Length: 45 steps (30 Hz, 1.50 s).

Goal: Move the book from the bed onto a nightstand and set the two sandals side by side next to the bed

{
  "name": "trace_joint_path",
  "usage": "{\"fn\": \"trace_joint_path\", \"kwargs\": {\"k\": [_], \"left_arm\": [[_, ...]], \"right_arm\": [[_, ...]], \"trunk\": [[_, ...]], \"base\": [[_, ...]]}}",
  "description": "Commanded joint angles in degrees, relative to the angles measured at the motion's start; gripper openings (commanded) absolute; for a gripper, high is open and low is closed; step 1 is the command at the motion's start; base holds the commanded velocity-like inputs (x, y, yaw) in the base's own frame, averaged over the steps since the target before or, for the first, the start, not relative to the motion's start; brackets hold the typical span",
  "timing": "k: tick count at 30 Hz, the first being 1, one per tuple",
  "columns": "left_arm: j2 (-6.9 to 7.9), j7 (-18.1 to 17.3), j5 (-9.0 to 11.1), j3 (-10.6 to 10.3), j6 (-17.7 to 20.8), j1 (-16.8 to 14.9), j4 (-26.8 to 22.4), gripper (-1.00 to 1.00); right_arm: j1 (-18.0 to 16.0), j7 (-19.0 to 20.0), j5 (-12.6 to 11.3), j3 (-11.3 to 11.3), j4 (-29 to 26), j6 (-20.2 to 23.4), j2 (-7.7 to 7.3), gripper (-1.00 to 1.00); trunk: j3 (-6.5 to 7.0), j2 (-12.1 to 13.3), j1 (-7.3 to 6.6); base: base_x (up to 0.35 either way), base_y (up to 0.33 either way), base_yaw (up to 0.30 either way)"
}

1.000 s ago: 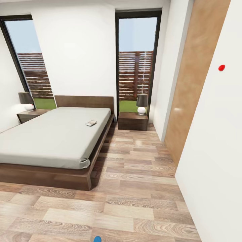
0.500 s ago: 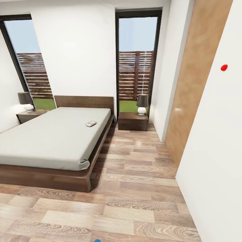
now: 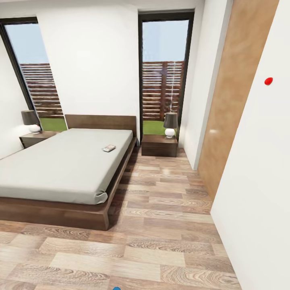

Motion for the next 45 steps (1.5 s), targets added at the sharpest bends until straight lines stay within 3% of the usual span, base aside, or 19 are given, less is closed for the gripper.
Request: {"fn": "trace_joint_path", "kwargs": {"k": [1, 9, 14, 19, 22, 24, 30, 33, 37, 41, 43, 45], "left_arm": [[-0.01, 0.01, 0.12, 0.05, -0.14, -0.06, -0.38, 1.00], [-0.07, 0.29, 0.77, 0.08, 2.18, -0.14, -11.58, 1.00], [-0.48, 0.26, 2.20, 0.04, 13.90, -1.76, -23.44, 1.00], [-0.87, 0.26, 3.01, 0.01, 22.00, -6.12, -29.35, 1.00], [-0.93, 0.42, 3.21, 0.01, 25.59, -9.65, -28.20, 1.00], [-0.86, 0.48, 3.24, 0.05, 26.85, -11.36, -24.44, 1.00], [-0.81, 0.60, 2.90, 0.06, 27.44, -13.29, -16.56, 1.00], [-0.60, 0.61, 2.87, 0.19, 26.31, -13.53, -13.61, 1.00], [-0.51, 0.61, 2.91, 0.26, 21.53, -13.62, -10.51, 1.00], [-0.53, 0.56, 2.98, 0.27, 19.17, -13.64, -8.60, 1.00], [-0.54, 0.43, 3.00, 0.27, 18.90, -13.65, -8.36, 1.00], [-0.56, 0.34, 3.01, 0.26, 18.83, -13.65, -8.30, 1.00]], "right_arm": [[0.00, 0.03, -0.06, -0.16, -0.01, -0.08, 0.02, 1.00], [0.02, 0.03, -0.06, -0.16, 0.03, -0.14, -0.05, 1.00], [0.03, 0.03, -0.06, -0.17, 0.03, -0.12, -0.07, 1.00], [0.00, 0.03, -0.06, -0.16, 0.03, -0.12, -0.01, 1.00], [-0.01, 0.03, -0.06, -0.16, 0.03, -0.13, 0.01, 1.00], [0.00, 0.03, -0.06, -0.16, 0.00, -0.13, -0.04, 1.00], [0.01, 0.03, -0.06, -0.17, 0.00, -0.08, -0.14, 1.00], [-0.01, 0.05, -0.06, -0.16, 0.00, -0.08, -0.16, 1.00], [-0.02, 0.25, 0.24, -0.10, -0.16, -0.01, -0.22, 1.00], [-0.11, 0.20, 0.45, 0.07, -4.84, 1.65, -0.20, 1.00], [-0.73, 0.31, 0.16, 0.09, -11.37, 10.03, -0.09, 1.00], [-1.70, 0.40, 0.08, 0.10, -14.19, 15.26, 0.00, 1.00]], "trunk": [[-0.05, -0.03, 0.00], [-0.05, -0.03, 0.00], [-0.05, -0.03, 0.00], [-0.05, -0.03, 0.00], [-0.05, -0.03, 0.00], [-0.05, -0.03, 0.00], [-0.05, -0.03, 0.00], [-0.05, -0.03, 0.00], [-0.05, -0.03, 0.00], [-0.05, -0.03, 0.00], [-0.05, -0.03, 0.00], [-0.05, -0.03, 0.00]], "base": [[0.000, 0.000, 0.000], [0.000, 0.000, 0.000], [0.000, 0.000, 0.000], [0.000, 0.000, 0.000], [0.000, 0.000, 0.000], [0.000, 0.000, 0.000], [0.000, 0.000, 0.000], [0.000, 0.000, 0.000], [0.000, 0.000, 0.000], [0.000, 0.000, 0.000], [0.000, 0.000, 0.000], [0.000, 0.000, 0.000]]}}
